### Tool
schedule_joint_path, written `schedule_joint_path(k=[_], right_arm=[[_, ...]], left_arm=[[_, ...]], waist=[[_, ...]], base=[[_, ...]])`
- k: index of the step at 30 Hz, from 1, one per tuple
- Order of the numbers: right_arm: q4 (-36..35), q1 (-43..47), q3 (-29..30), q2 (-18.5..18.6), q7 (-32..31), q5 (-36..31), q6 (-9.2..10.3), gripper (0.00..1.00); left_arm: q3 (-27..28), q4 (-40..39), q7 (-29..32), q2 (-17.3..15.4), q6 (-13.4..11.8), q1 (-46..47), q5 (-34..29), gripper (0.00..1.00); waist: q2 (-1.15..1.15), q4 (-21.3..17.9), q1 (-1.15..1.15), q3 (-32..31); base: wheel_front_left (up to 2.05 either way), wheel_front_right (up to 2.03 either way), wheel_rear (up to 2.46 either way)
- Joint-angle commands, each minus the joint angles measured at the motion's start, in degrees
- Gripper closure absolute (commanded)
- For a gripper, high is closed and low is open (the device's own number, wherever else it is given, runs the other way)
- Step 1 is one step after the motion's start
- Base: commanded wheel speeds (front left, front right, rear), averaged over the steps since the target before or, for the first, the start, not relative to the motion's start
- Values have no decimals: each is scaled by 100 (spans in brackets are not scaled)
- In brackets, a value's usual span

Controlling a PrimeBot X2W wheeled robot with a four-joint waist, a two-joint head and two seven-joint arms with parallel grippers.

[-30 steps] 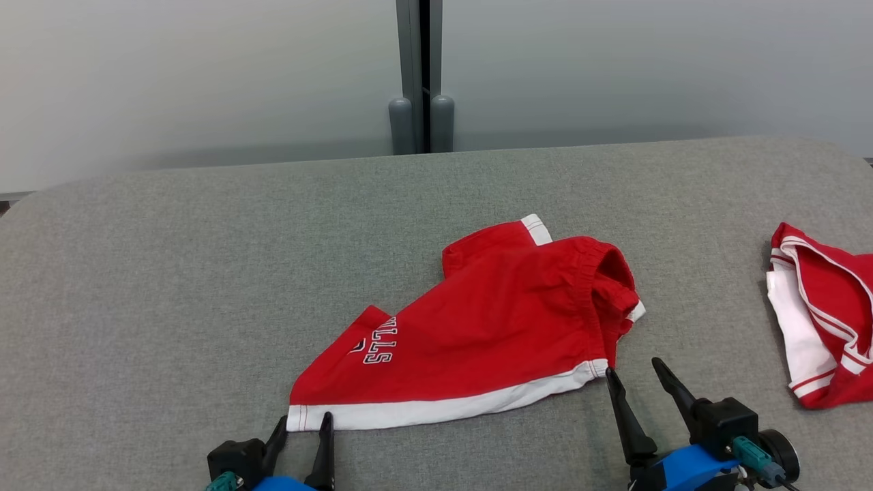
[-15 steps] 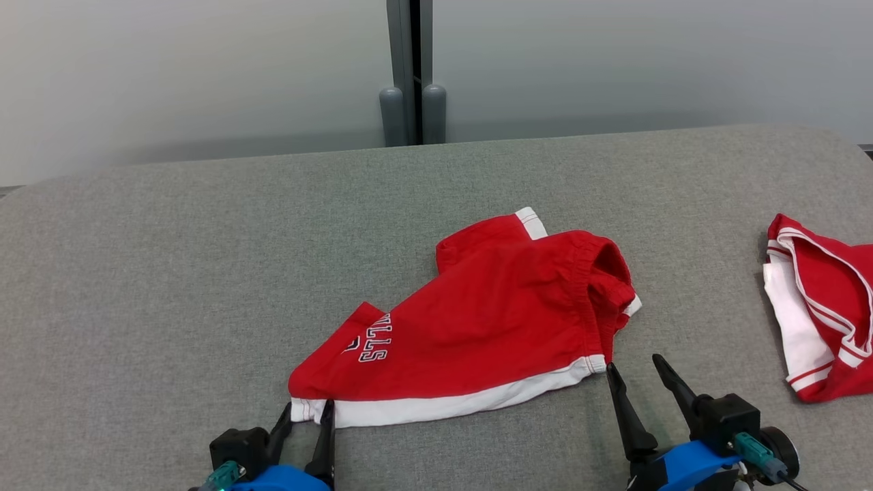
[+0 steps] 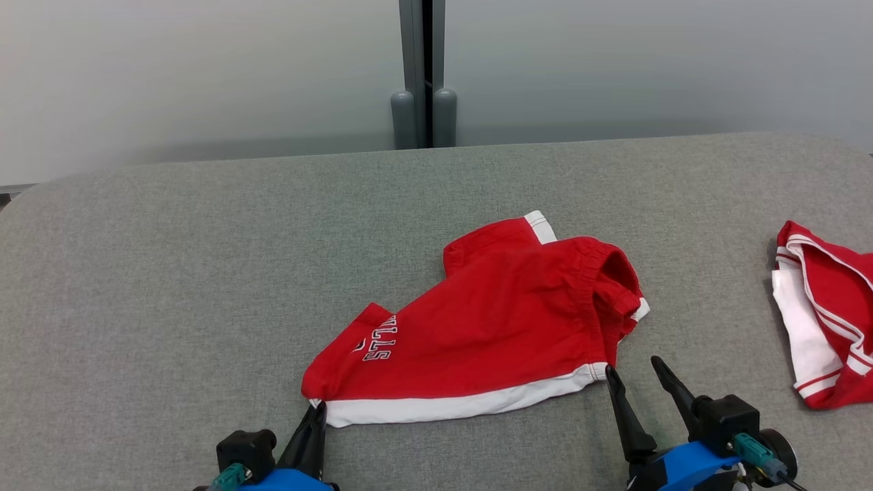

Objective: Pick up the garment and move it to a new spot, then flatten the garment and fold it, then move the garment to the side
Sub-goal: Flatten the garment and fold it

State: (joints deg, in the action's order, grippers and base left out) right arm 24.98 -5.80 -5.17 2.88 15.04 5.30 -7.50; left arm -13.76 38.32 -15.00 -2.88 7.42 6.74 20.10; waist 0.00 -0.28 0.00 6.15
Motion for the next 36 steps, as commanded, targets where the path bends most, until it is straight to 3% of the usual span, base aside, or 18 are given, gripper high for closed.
schedule_joint_path(k=[1, 7, 8, 9, 10, 11, 36], right_arm=[[21, -73, -7, 6, 17, 45, 2, 0], [74, -55, -42, 6, 17, 79, 2, 0], [83, -52, -48, 6, 17, 85, 2, 0], [93, -49, -55, 6, 17, 89, 2, 0], [100, -45, -59, 6, 17, 93, 2, 0], [110, -40, -63, 6, 17, 92, 2, 0], [127, 39, -42, 6, 17, 40, 2, 0]], left_arm=[[-31, -12, -25, -3, 10, -32, -41, 100], [-52, 32, -25, -3, 10, -44, -52, 100], [-29, 36, -25, -3, 10, -39, -79, 94], [-14, 36, -25, -4, 10, -41, -90, 42], [-6, 40, -25, -3, 9, -51, -95, 16], [4, 47, -25, -3, 9, -60, -101, 3], [530, 110, -25, -2, -19, -147, -309, 0]], waist=[[0, 6, 0, -5], [0, 36, 0, -31], [0, 40, 0, -39], [0, 42, 0, -49], [0, 44, 0, -61], [0, 46, 0, -73], [0, -15, 0, -164]], base=[[0, 0, 0], [0, 0, 0], [0, 0, 0], [0, 0, 0], [0, 0, 0], [0, 0, 0], [0, 0, 0]])
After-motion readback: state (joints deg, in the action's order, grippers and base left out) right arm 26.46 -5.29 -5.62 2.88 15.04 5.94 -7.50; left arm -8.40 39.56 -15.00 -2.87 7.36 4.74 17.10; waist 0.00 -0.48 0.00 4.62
